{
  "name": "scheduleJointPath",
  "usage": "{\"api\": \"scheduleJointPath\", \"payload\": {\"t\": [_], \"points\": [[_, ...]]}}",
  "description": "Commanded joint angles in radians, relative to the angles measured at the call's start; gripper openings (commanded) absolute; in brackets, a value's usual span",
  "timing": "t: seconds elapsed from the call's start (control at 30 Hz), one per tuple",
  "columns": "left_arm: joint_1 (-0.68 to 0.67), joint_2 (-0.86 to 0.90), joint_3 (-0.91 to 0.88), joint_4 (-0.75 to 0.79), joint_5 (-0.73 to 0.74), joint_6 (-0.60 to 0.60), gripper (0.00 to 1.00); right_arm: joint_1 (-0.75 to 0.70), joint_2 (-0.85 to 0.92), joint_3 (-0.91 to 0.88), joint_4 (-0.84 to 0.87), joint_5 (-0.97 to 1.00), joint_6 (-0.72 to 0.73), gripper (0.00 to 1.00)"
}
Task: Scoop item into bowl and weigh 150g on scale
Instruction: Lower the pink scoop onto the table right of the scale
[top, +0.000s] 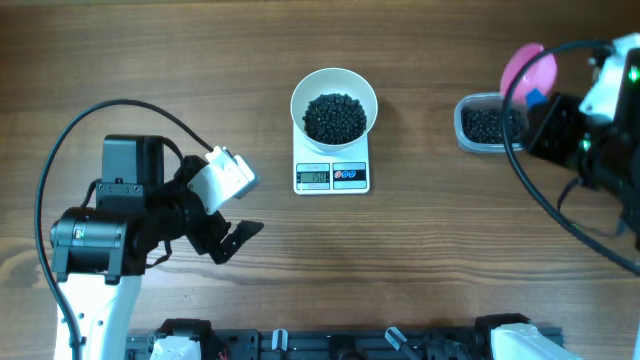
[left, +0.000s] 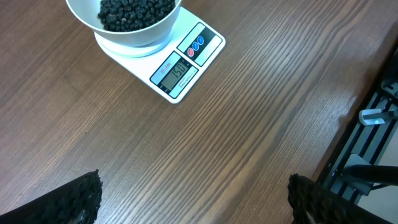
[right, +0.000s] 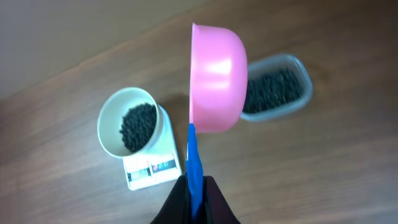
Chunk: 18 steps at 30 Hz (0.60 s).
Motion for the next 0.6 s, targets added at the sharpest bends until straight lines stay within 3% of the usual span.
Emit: {"api": "scheduleJointPath", "payload": {"t": [0.0,0.17,0.3,0.57], "points": [[-0.004,-0.002,0.018,0.003,0.001,0.023,1.00,-0.003,-0.061,0.005,-0.078,0.030,0.087,0.04],[-0.004,-0.002,0.018,0.003,0.001,0.023,1.00,-0.003,-0.184,-0.099,-0.090,0.031,0.145,0.04],[-0.004,-0.002,0.018,0.003,0.001,0.023,1.00,-0.003,-0.320,-0.303,-0.026,0.023,0.182,0.04],[-0.004,-0.002,0.018,0.003,0.001,0.023,1.00,-0.003,-0.489,-0.948,0.542,-0.351,0.233,0.04]]}}
